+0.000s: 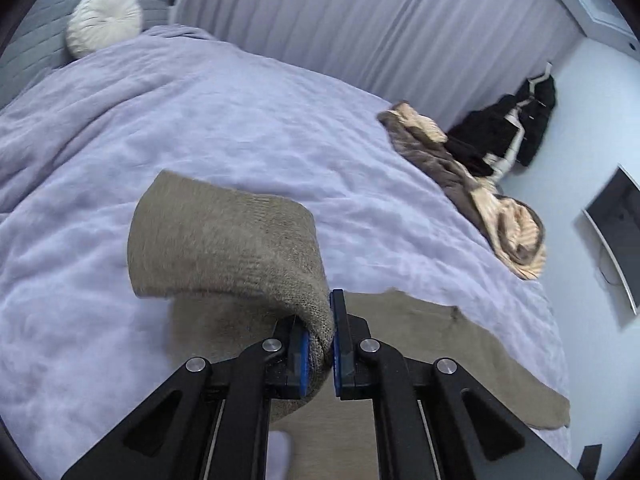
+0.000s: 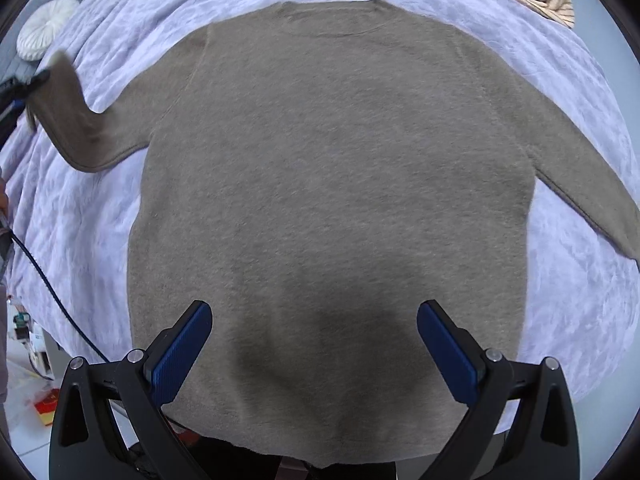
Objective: Fold small clothes
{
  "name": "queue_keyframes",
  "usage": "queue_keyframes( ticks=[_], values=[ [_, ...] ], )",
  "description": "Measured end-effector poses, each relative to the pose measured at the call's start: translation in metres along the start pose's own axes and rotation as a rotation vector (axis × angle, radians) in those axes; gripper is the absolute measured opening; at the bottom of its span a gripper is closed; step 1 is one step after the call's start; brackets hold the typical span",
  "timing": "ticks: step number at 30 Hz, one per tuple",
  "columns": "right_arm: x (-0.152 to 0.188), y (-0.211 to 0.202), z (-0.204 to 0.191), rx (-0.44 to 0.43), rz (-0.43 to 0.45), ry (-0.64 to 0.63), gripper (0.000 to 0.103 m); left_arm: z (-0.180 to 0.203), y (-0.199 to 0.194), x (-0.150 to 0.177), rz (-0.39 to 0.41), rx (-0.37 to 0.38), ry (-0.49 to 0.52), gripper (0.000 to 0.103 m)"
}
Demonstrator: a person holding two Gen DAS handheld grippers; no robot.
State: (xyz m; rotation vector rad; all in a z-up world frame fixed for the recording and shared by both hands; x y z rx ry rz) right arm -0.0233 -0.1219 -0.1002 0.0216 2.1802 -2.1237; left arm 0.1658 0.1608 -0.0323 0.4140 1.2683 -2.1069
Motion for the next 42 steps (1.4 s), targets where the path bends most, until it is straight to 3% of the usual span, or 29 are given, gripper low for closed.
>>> queue_keyframes(
  ticks=[5, 10, 12, 13, 14, 16, 21, 24, 26, 27, 30, 33, 36, 37, 38, 39, 40, 42],
  values=[
    [0.004, 0.005, 0.051, -0.009, 0.025, 0.105, 0.102, 0.114, 0.07, 0.048, -0.156, 0.099, 0.145, 0.009],
    [0.014, 0.028, 0.095, -0.011, 0.005, 0.187, 0.102, 0.158, 0.135, 0.115, -0.34, 0.048, 0.216, 0.01],
    [0.018, 0.04, 0.111, -0.015, -0.008, 0.212, 0.102, 0.154, 0.147, 0.139, -0.369, -0.013, 0.251, 0.03],
    [0.019, 0.045, 0.116, -0.016, -0.012, 0.22, 0.102, 0.153, 0.152, 0.145, -0.367, -0.043, 0.262, 0.068],
    [0.019, 0.051, 0.122, -0.014, -0.017, 0.226, 0.102, 0.149, 0.15, 0.15, -0.347, -0.075, 0.267, 0.096],
    [0.017, 0.057, 0.129, -0.014, -0.012, 0.235, 0.102, 0.138, 0.137, 0.152, -0.29, -0.104, 0.268, 0.101],
    [-0.027, 0.052, 0.133, -0.047, 0.097, 0.199, 0.102, 0.086, 0.105, 0.139, -0.253, -0.178, 0.22, 0.101],
    [-0.077, 0.051, 0.117, -0.172, 0.184, 0.142, 0.102, 0.042, 0.09, 0.119, -0.221, -0.264, 0.145, 0.101],
    [-0.116, 0.061, 0.109, -0.309, 0.239, 0.159, 0.102, 0.012, 0.081, 0.105, -0.215, -0.3, 0.085, 0.101],
    [-0.127, 0.066, 0.104, -0.323, 0.248, 0.17, 0.102, -0.002, 0.077, 0.098, -0.203, -0.33, 0.061, 0.101],
    [-0.163, 0.069, 0.079, -0.21, 0.27, 0.093, 0.102, -0.039, 0.073, 0.082, -0.166, -0.456, 0.033, 0.101],
    [-0.185, 0.057, 0.025, -0.019, 0.296, -0.173, 0.102, -0.053, 0.083, 0.076, -0.169, -0.495, 0.057, 0.101],
    [-0.201, 0.092, -0.014, 0.293, 0.182, -0.384, 0.101, -0.054, 0.101, 0.074, -0.204, -0.488, 0.077, 0.101],
    [-0.201, 0.099, -0.014, 0.343, 0.179, -0.402, 0.096, -0.052, 0.105, 0.073, -0.208, -0.486, 0.07, 0.101],
    [-0.205, 0.103, -0.008, 0.33, 0.176, -0.394, 0.07, -0.051, 0.105, 0.073, -0.207, -0.488, 0.058, 0.101],
    [-0.206, 0.097, 0.005, 0.236, 0.184, -0.338, 0.023, -0.049, 0.103, 0.072, -0.204, -0.483, 0.052, 0.101],
    [-0.206, 0.083, 0.026, 0.102, 0.236, -0.216, 0.011, -0.047, 0.1, 0.072, -0.193, -0.469, 0.052, 0.101],
    [-0.191, 0.056, 0.069, -0.059, 0.369, -0.043, 0.011, -0.045, 0.093, 0.073, -0.178, -0.473, 0.075, 0.101]
  ],
)
Point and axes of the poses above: each gripper's, at about its wrist camera, not at the fingertips, and y roughly the way its jaws point, z to its right, x to its underside, the point moved 2 cm from there along y, roughly the way its jaws point, and after that the axes turned 8 degrees about -y, right-handed, at the moved point
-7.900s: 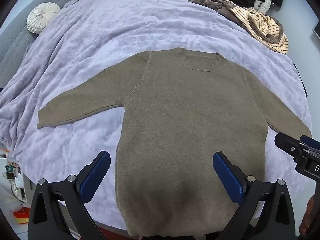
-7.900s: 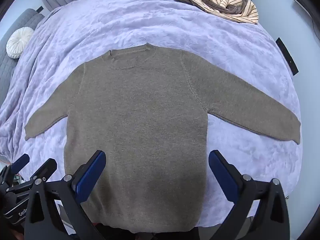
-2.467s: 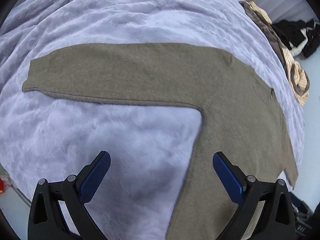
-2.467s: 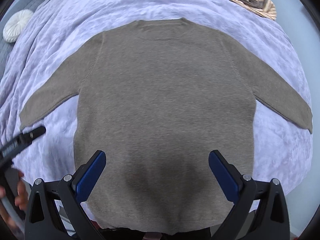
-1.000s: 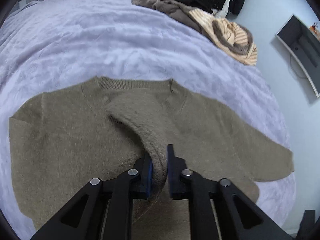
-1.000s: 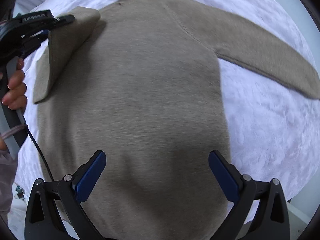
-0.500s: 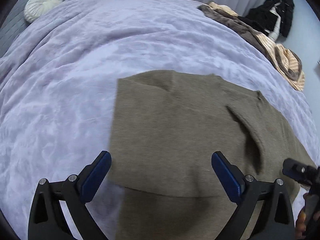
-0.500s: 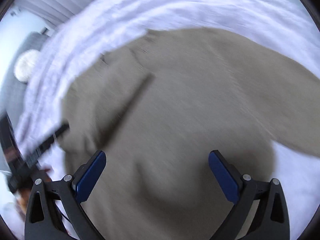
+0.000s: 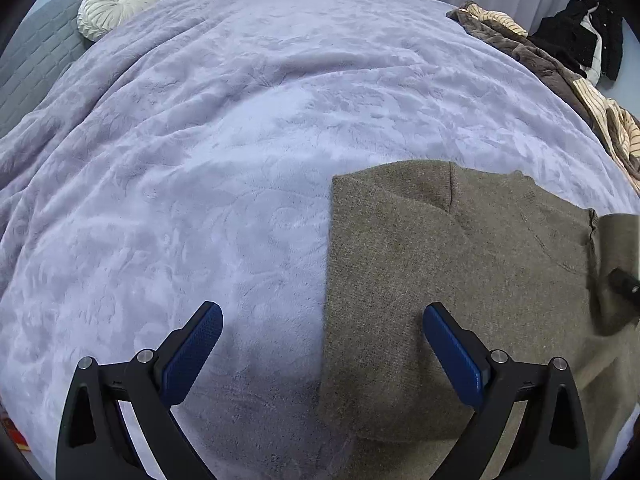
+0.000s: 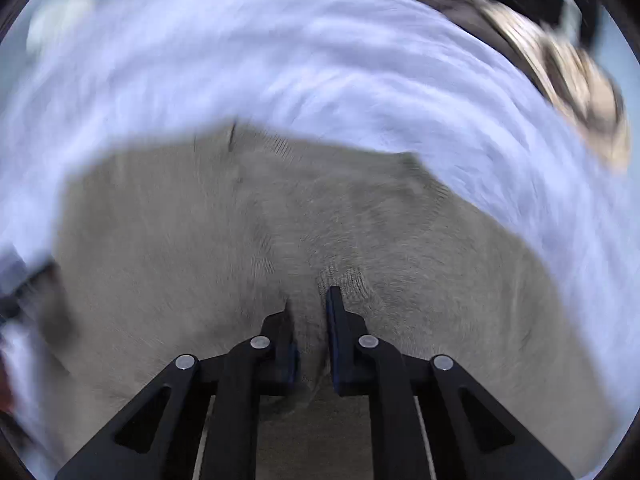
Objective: Fold small clothes
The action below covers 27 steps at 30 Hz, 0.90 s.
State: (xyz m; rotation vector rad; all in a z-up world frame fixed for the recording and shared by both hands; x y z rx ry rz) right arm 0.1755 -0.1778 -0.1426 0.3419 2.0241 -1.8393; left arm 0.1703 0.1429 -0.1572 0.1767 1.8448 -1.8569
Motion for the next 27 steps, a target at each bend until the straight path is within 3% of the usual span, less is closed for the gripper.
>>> queue_keyframes(
  ticks=[2, 4, 6, 9, 12, 17, 20, 22, 27],
  values=[
    [0.016, -0.019, 0.042, -0.051, 0.072, 0.154, 0.012, -0.004, -0.006, 0.004, 0.011, -0.022, 0.026, 0.101],
    [0.035, -0.019, 0.075, -0.102, 0.055, 0.309, 0.027, -0.012, -0.01, 0.011, 0.002, -0.028, 0.045, 0.101],
    [0.071, -0.013, 0.103, -0.159, -0.014, 0.47, 0.073, -0.018, -0.013, 0.021, -0.017, -0.03, 0.073, 0.101],
    [0.101, -0.025, 0.12, -0.263, 0.025, 0.614, 0.074, -0.021, -0.012, 0.04, -0.048, -0.046, 0.144, 0.101],
    [0.098, -0.025, 0.123, -0.287, 0.021, 0.639, 0.074, -0.019, -0.005, 0.06, -0.099, -0.063, 0.197, 0.101],
    [0.083, -0.006, 0.112, -0.2, -0.082, 0.595, 0.072, -0.016, -0.008, 0.063, -0.102, -0.045, 0.141, 0.101],
    [0.087, -0.015, 0.106, -0.171, -0.075, 0.6, 0.072, -0.012, -0.004, 0.061, -0.098, -0.038, 0.123, 0.101],
    [0.099, -0.027, 0.107, -0.205, -0.035, 0.653, 0.072, -0.009, 0.0, 0.059, -0.101, -0.025, 0.103, 0.101],
    [0.12, -0.023, 0.096, -0.29, -0.056, 0.729, 0.072, -0.006, 0.005, 0.058, -0.101, -0.038, 0.076, 0.101]
  ],
)
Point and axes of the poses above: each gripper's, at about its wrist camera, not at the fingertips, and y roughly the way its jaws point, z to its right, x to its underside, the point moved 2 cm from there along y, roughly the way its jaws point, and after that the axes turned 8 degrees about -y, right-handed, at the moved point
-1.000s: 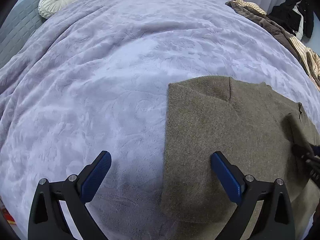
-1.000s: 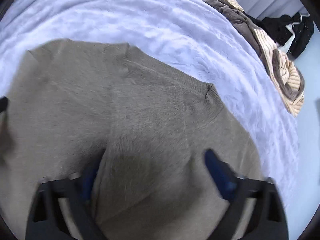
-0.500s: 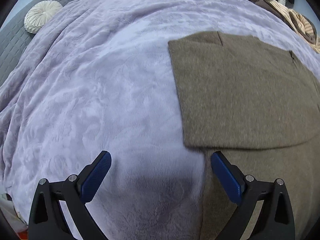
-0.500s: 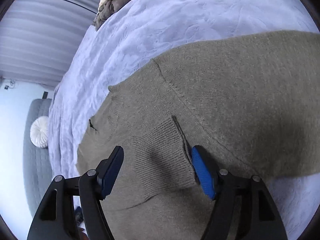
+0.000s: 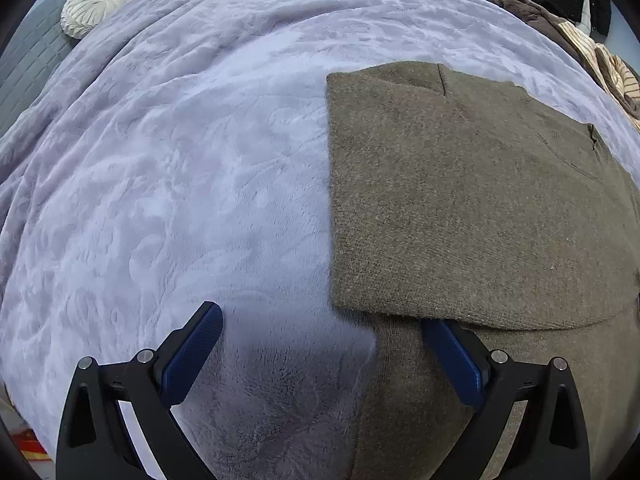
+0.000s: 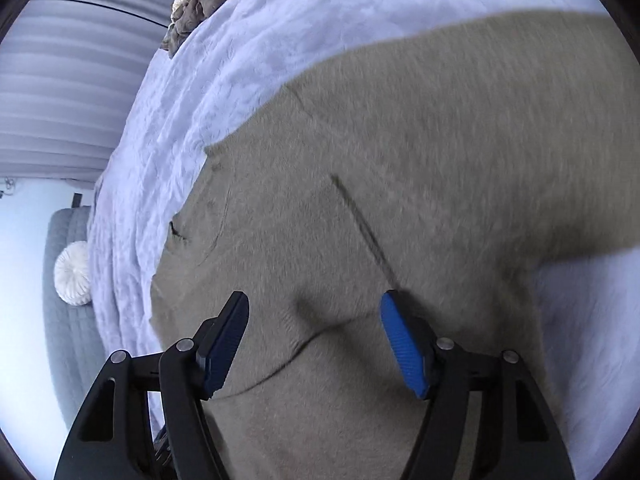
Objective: Fold small clothes
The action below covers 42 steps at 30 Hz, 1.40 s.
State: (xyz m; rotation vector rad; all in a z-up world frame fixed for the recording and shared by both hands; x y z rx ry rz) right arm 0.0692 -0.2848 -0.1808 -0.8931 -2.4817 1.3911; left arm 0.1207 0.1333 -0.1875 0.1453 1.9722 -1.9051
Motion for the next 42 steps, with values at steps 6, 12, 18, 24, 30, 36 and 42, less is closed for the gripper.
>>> queue_keyframes(
  ticks=[6, 12, 18, 24, 30, 36, 42],
  values=[
    [0.009, 0.009, 0.004, -0.117, 0.009, 0.108, 0.071, -0.002, -0.002, -0.005, 0.005, 0.016, -0.041, 0.101],
    [-0.025, 0.024, -0.016, -0.182, 0.001, 0.077, 0.008, 0.002, -0.005, -0.011, 0.04, -0.022, -0.066, 0.101],
    [-0.051, -0.027, -0.063, -0.121, 0.145, -0.26, 0.007, -0.007, -0.001, -0.015, 0.064, -0.076, -0.045, 0.101],
    [-0.047, 0.013, -0.009, 0.01, 0.007, -0.235, 0.008, -0.015, -0.004, -0.007, 0.046, -0.079, -0.007, 0.101],
    [-0.043, 0.016, 0.011, -0.007, 0.0, -0.17, 0.017, -0.036, -0.026, -0.008, 0.0, 0.021, -0.03, 0.101],
    [-0.038, 0.02, 0.004, 0.004, -0.013, -0.198, 0.024, -0.011, 0.008, -0.087, -0.018, 0.178, -0.09, 0.1],
    [-0.036, 0.027, -0.002, 0.006, 0.0, -0.197, 0.025, 0.019, 0.047, -0.112, -0.079, 0.171, -0.083, 0.014]
  ],
)
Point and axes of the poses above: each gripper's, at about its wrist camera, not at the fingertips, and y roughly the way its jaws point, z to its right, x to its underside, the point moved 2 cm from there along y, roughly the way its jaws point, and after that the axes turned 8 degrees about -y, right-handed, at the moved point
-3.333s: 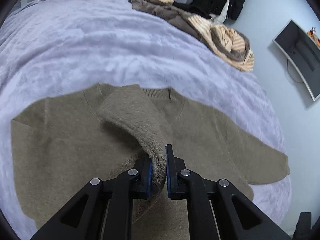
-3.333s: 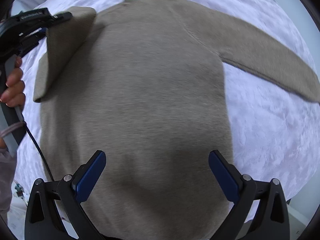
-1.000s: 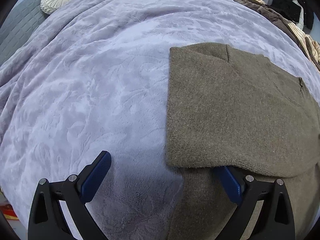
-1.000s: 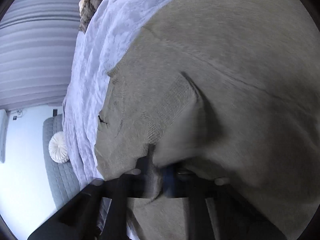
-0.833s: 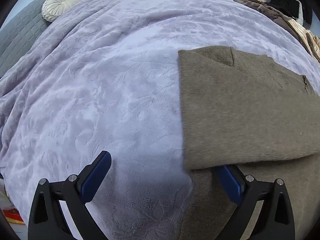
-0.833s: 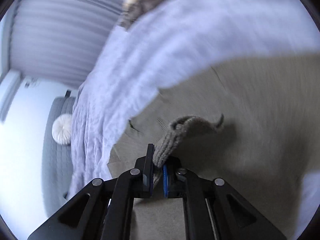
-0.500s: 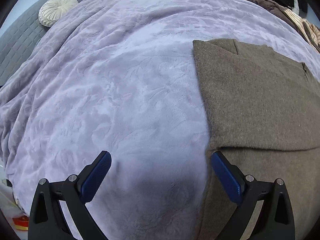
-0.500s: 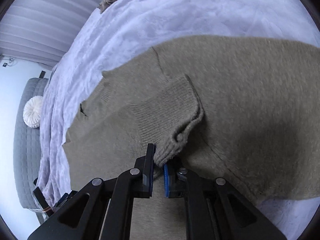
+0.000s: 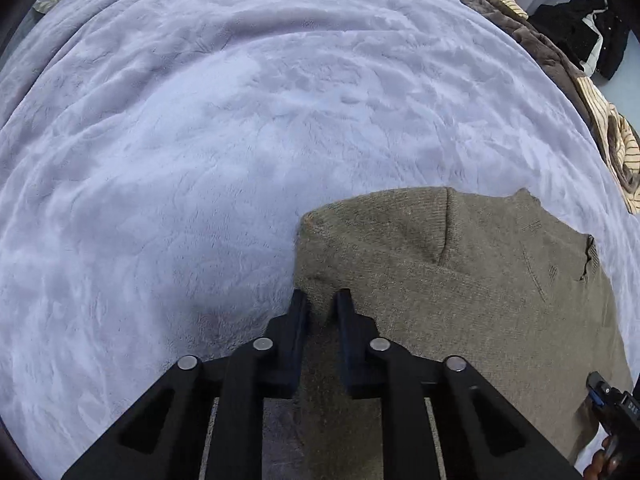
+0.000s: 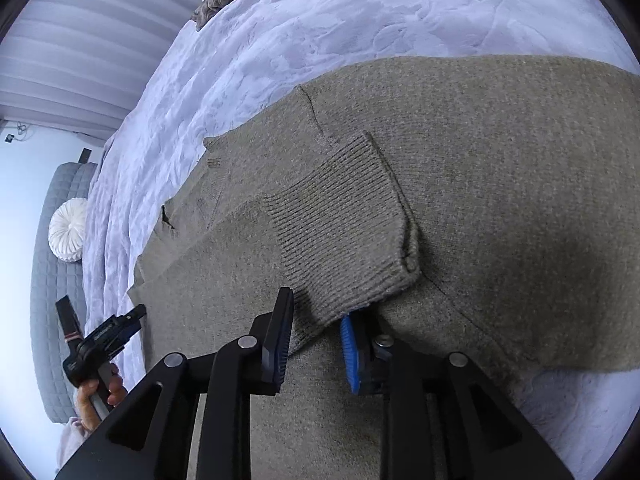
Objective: Fold small clothes
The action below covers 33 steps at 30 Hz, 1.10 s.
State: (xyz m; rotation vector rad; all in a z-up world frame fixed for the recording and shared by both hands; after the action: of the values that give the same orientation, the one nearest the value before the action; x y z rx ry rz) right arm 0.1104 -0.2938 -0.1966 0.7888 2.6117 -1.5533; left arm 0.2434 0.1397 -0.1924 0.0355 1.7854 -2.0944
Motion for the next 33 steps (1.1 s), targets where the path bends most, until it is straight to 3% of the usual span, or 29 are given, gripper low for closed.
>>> queue_keyframes(
  ticks=[1, 3, 8, 11, 14, 19, 23, 24, 25, 26, 28, 30, 33],
  values=[
    [-0.001, 0.001, -0.001, 0.005, -0.003, -0.001, 0.024, 0.002, -0.005, 0.001, 0.022, -0.01, 0.019, 0.009],
    [-0.004, -0.002, -0.004, 0.012, -0.006, -0.019, 0.008, 0.0, -0.02, 0.004, 0.067, 0.015, 0.038, 0.009],
    [-0.015, -0.01, -0.025, -0.004, 0.041, -0.11, 0.008, -0.007, -0.006, 0.004, 0.032, 0.005, 0.052, 0.009],
    [-0.007, 0.005, -0.003, 0.044, 0.008, -0.027, 0.008, -0.005, -0.002, 0.009, 0.055, -0.02, 0.061, 0.009],
    [0.001, 0.0, 0.019, -0.02, 0.023, 0.073, 0.006, -0.007, -0.01, 0.013, 0.065, -0.024, 0.033, 0.009],
    [0.007, -0.013, 0.024, -0.024, -0.003, 0.074, 0.011, -0.002, -0.029, 0.03, 0.05, -0.104, 0.092, 0.009],
    [0.017, -0.023, 0.027, -0.027, -0.017, 0.088, 0.011, 0.012, -0.042, 0.05, 0.016, -0.078, 0.115, 0.01],
    [0.02, -0.026, 0.027, -0.028, -0.018, 0.086, 0.013, 0.015, -0.046, 0.058, 0.011, -0.069, 0.124, 0.014],
    [0.022, -0.028, 0.026, -0.029, -0.018, 0.085, 0.014, 0.021, -0.051, 0.066, 0.01, -0.066, 0.137, 0.061],
    [0.025, -0.031, 0.026, -0.033, -0.02, 0.082, 0.017, 0.024, -0.056, 0.074, 0.02, -0.079, 0.142, 0.1],
    [0.027, -0.035, 0.026, -0.038, -0.021, 0.078, 0.025, 0.036, -0.066, 0.087, 0.076, -0.097, 0.17, 0.102],
    [0.031, -0.041, 0.026, -0.039, -0.013, 0.076, 0.036, 0.052, -0.064, 0.098, 0.042, -0.081, 0.207, 0.102],
    [0.035, -0.05, 0.033, -0.058, -0.003, 0.1, 0.038, 0.07, -0.06, 0.11, 0.008, -0.048, 0.218, 0.102]
  ],
)
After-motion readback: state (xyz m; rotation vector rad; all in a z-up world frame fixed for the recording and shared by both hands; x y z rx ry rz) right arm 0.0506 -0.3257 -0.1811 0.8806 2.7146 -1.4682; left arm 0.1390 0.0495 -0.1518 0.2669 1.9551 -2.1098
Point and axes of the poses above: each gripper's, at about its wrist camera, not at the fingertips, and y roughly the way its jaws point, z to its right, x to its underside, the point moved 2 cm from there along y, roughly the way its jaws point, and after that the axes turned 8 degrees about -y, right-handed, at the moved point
